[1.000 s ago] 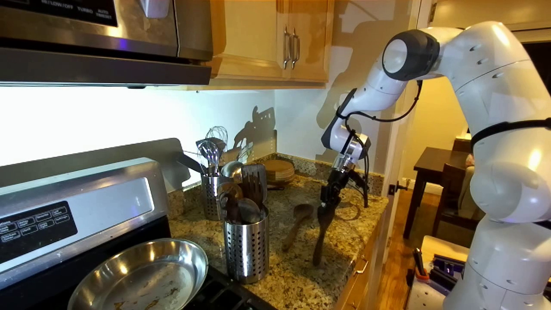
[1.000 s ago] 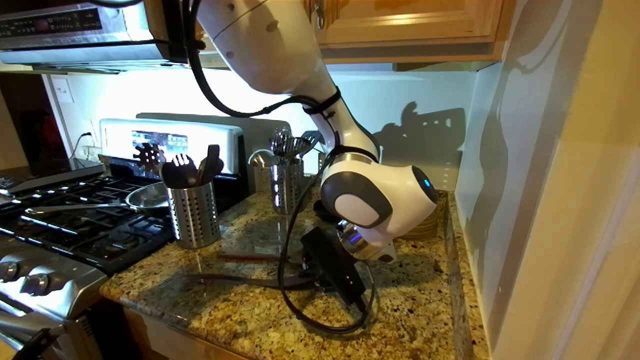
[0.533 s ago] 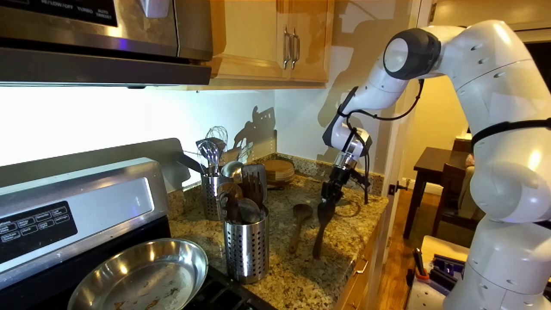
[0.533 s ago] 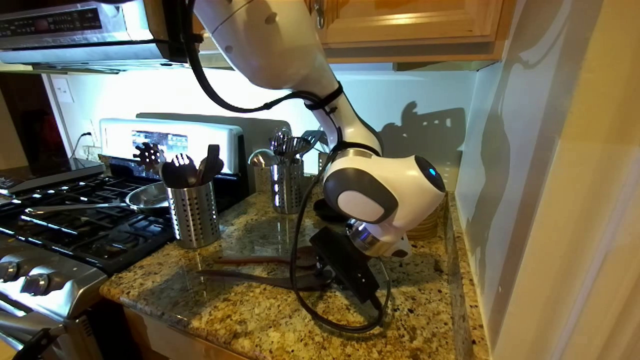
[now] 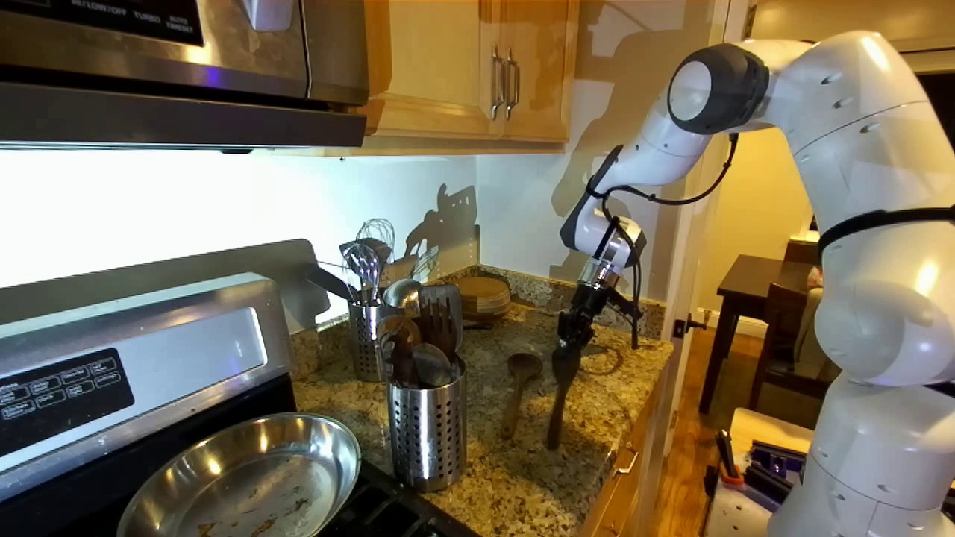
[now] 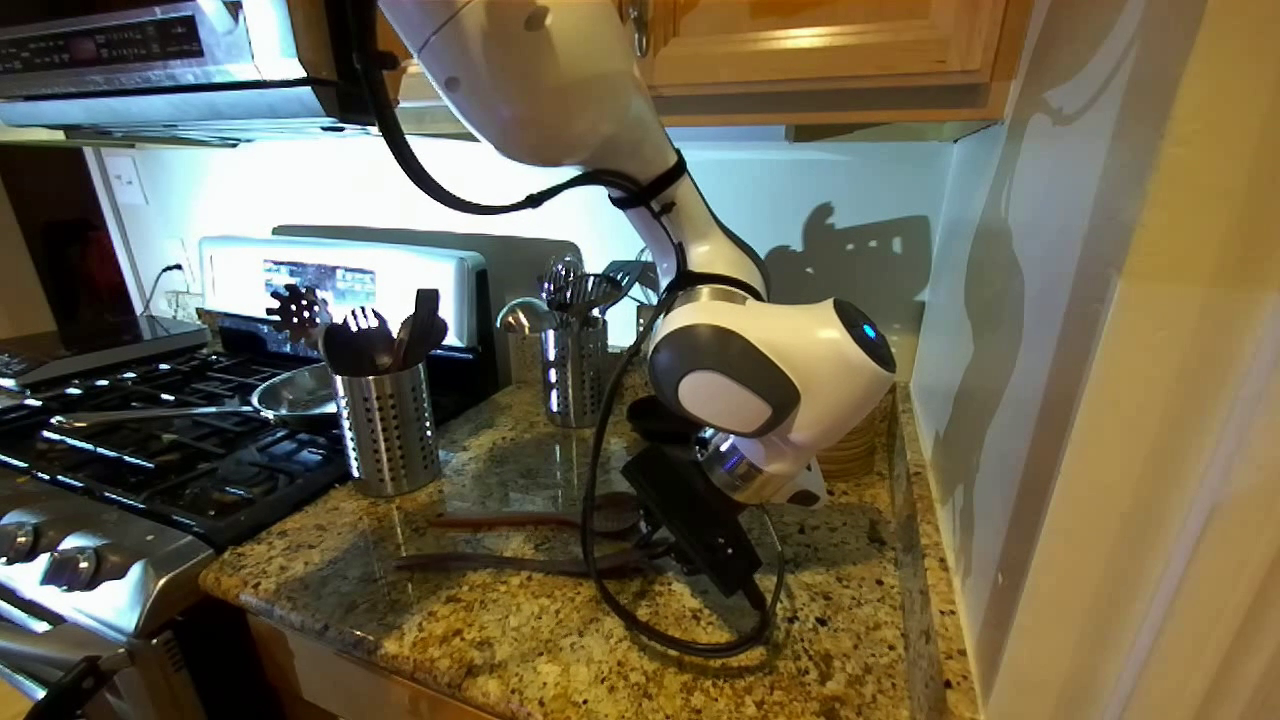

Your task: Place the wooden spatula in the cutlery holder at the front of the countertop

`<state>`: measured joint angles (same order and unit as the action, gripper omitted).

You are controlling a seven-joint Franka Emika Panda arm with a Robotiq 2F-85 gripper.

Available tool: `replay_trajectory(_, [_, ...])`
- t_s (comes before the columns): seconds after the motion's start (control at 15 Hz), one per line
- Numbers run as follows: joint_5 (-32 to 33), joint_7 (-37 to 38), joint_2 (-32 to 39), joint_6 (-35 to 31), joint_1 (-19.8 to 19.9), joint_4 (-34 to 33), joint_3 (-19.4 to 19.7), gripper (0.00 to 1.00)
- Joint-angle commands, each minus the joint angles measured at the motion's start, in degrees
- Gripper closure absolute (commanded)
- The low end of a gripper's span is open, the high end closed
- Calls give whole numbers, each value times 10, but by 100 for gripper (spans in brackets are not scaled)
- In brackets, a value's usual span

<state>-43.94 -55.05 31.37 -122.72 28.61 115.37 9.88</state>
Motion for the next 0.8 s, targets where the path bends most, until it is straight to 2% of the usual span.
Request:
replay_trajectory(0.0, [-7, -5, -16, -5, 3, 18, 2, 90])
replay_trajectory(0.33, [-38, -31, -55, -55, -1, 46, -1, 89])
replay_trajectory(0.73, [-116, -101, -119, -99, -4, 70, 2, 89])
